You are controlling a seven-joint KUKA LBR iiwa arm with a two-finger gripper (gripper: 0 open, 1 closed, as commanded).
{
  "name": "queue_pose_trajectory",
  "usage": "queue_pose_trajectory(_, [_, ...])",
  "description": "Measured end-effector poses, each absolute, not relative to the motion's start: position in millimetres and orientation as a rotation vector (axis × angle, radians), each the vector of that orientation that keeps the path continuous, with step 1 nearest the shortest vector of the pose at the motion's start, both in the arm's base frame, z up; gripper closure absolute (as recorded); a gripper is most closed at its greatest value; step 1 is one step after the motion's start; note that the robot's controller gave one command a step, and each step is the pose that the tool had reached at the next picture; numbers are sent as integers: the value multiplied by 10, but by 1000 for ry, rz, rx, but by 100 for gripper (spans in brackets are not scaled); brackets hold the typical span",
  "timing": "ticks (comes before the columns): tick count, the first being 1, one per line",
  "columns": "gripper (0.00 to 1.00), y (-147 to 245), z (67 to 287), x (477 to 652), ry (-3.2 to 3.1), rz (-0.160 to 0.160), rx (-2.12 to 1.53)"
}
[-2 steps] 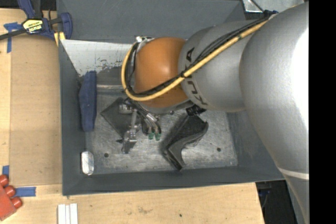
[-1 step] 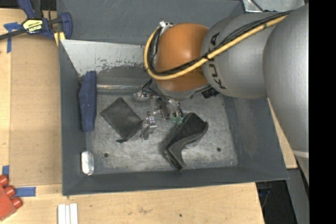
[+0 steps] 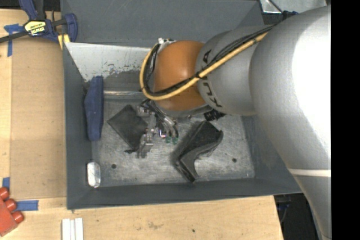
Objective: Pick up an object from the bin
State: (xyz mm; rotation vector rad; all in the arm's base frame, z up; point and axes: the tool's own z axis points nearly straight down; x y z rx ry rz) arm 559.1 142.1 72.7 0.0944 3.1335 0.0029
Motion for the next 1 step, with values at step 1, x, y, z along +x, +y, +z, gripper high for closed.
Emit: queue_pose_trajectory(1, [100,1420,780,5653,3111,11,99])
